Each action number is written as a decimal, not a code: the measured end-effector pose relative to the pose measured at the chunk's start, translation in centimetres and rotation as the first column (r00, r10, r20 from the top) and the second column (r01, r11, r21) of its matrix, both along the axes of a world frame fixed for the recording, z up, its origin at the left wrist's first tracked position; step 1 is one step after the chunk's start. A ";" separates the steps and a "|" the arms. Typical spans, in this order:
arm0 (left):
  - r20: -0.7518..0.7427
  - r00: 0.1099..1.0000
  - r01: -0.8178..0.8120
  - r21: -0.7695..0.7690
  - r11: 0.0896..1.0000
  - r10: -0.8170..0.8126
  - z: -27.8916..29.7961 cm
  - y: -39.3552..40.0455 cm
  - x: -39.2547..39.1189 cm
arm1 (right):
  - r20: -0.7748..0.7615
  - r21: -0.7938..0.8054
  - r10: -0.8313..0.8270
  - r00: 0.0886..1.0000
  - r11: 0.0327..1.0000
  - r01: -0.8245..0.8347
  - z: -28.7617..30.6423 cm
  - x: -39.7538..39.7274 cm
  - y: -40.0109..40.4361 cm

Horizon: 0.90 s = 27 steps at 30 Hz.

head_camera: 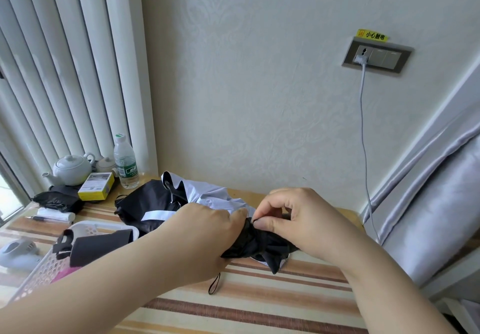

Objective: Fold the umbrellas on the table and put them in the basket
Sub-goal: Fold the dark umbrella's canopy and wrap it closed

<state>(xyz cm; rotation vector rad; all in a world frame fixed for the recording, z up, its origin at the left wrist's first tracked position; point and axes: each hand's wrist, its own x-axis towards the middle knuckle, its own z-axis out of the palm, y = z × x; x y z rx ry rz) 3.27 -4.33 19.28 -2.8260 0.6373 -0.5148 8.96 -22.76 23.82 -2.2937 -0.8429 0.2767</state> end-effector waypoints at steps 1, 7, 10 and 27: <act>-0.025 1.000 -0.002 0.003 1.000 0.002 0.0 -0.1 0.0 | -0.024 -0.004 0.001 1.000 1.000 -0.001 0.0 0.0 0.1; -0.058 0.998 -0.019 0.038 0.999 0.021 -1.1 -0.3 -0.3 | -0.184 -0.114 -0.021 0.983 0.994 0.000 -0.5 0.9 0.2; -0.099 0.994 -0.047 0.008 0.999 0.047 -2.1 -0.4 -0.4 | -0.207 -0.081 -0.011 0.978 0.997 -0.006 -1.1 1.0 0.1; -0.312 0.949 -0.185 -0.447 0.875 0.042 -0.7 0.0 -0.8 | 0.179 0.459 -0.229 0.957 0.880 0.125 -1.7 -0.2 -3.5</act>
